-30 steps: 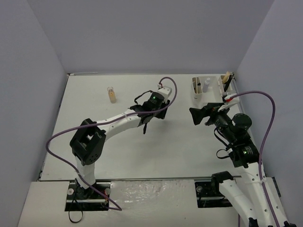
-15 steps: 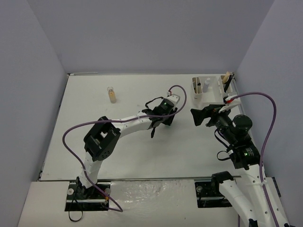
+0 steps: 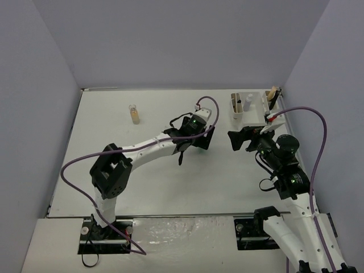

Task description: Organize the makeup

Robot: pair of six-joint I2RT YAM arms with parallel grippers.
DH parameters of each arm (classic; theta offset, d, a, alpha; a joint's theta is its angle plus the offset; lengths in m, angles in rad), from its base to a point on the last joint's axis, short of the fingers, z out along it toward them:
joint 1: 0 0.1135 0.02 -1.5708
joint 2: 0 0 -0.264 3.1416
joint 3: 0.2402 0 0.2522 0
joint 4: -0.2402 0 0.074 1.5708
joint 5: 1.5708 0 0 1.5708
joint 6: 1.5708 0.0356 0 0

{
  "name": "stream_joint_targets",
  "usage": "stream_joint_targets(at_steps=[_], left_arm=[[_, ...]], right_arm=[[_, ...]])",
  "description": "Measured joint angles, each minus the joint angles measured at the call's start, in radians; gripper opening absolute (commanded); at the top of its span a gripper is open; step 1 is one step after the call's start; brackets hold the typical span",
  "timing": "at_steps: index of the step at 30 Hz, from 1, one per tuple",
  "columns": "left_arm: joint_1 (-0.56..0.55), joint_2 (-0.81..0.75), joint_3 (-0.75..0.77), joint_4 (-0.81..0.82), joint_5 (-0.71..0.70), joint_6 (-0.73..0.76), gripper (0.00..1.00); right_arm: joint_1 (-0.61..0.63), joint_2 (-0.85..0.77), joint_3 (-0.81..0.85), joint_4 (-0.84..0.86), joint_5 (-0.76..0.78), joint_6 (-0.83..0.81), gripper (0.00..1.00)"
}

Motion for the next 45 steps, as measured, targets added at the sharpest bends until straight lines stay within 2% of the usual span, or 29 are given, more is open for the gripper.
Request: stream_joint_targets(at_steps=[6,12,18,24,28,31,45], left_arm=[[0.049,-0.222,-0.007,-0.06,-0.032,-0.008,0.8],[0.244,-0.442,-0.064,-0.157,-0.026,-0.023,0.81],[0.465,-0.629,-0.166,-0.283,-0.01,-0.008,0.85],[0.595,-0.859,-0.349,-0.325,-0.013,0.036,0.87],[0.625,-0.977,-0.479,-0.328,-0.027,0.059,0.88],[0.625,-1.003,-0.527,-0.331,-0.037,0.068,0.88],[0.639,-1.005,-0.56,-0.326,-0.046,0.086,0.88]], right_arm=[[0.0,0.079,0.035,-0.004,-0.003,-0.004,0.98],[0.031,0.215,0.046,0.045,-0.011,-0.004,0.97],[0.178,0.359,0.036,0.149,0.054,-0.024,0.97],[0.297,0.512,-0.045,0.289,0.148,-0.045,0.92],[0.341,0.588,-0.104,0.362,0.199,-0.058,0.88],[0.355,0.625,-0.133,0.432,0.229,-0.062,0.83],[0.367,0.84,-0.146,0.669,0.319,-0.075,0.58]])
